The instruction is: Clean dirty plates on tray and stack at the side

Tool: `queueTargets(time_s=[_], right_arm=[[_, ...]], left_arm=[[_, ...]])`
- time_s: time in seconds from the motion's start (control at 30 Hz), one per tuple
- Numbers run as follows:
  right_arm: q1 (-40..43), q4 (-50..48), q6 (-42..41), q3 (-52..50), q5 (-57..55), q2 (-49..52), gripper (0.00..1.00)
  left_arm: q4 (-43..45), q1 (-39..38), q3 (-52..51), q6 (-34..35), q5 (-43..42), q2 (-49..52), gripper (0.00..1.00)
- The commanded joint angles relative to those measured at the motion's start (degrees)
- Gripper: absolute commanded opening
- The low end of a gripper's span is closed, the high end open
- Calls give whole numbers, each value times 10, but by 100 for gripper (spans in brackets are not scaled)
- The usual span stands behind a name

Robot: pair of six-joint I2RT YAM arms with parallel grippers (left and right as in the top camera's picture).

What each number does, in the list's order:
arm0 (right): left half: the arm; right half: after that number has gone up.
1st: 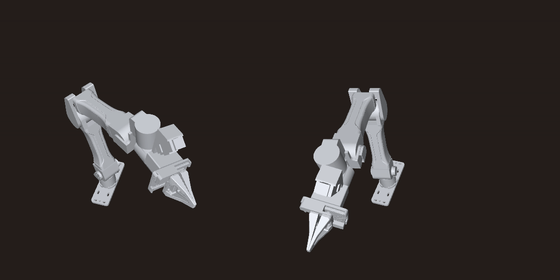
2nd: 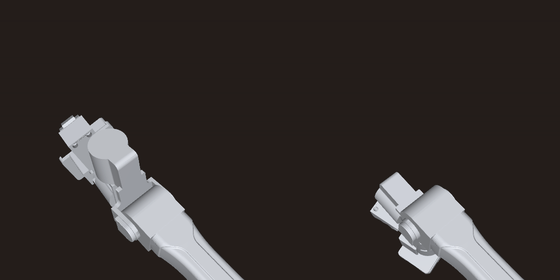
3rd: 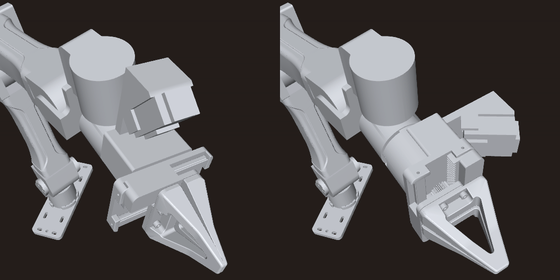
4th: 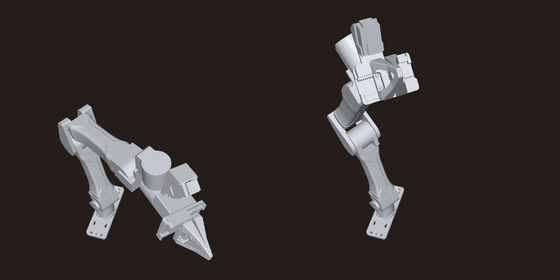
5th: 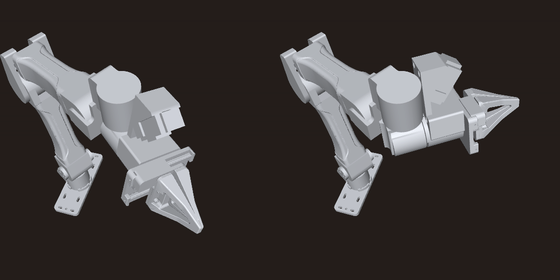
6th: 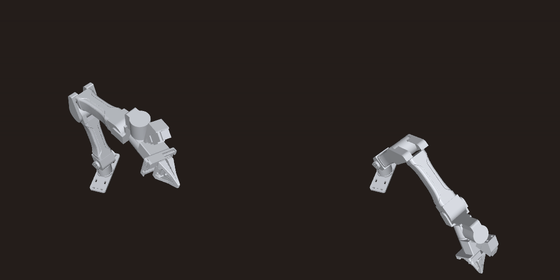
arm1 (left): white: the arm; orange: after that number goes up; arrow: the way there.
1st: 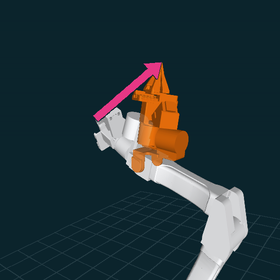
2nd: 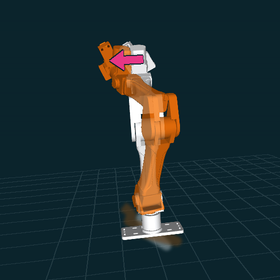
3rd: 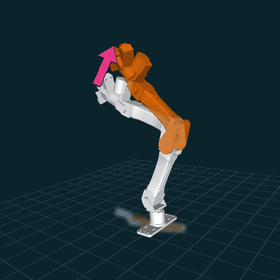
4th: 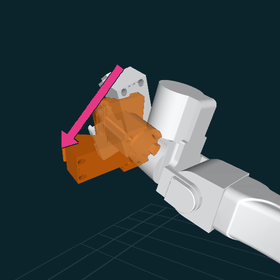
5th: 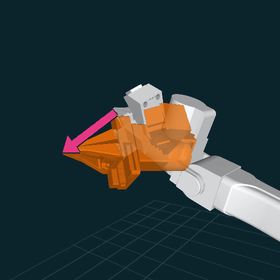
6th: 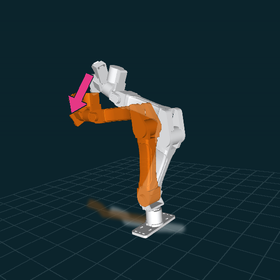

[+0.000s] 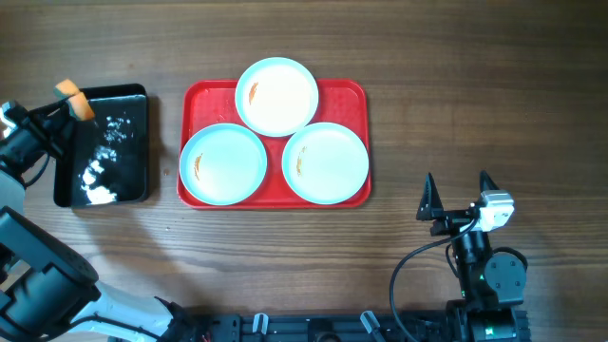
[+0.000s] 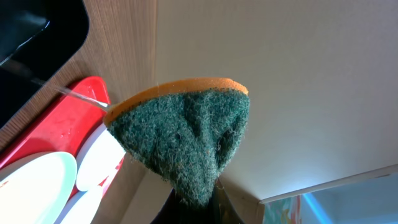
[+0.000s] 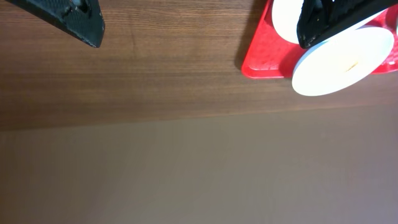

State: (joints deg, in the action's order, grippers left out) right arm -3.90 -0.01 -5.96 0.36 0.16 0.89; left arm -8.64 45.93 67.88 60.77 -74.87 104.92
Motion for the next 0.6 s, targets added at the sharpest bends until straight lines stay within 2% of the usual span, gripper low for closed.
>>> queueTargets(time_s=[0.0, 0.57], right_arm=[[2, -3, -4, -1, 5, -3, 100], [2, -3, -5, -1, 5, -3, 100]], left_arm=[[0, 2, 4, 1, -5, 1, 4], [-5, 2, 4, 1, -5, 1, 4]])
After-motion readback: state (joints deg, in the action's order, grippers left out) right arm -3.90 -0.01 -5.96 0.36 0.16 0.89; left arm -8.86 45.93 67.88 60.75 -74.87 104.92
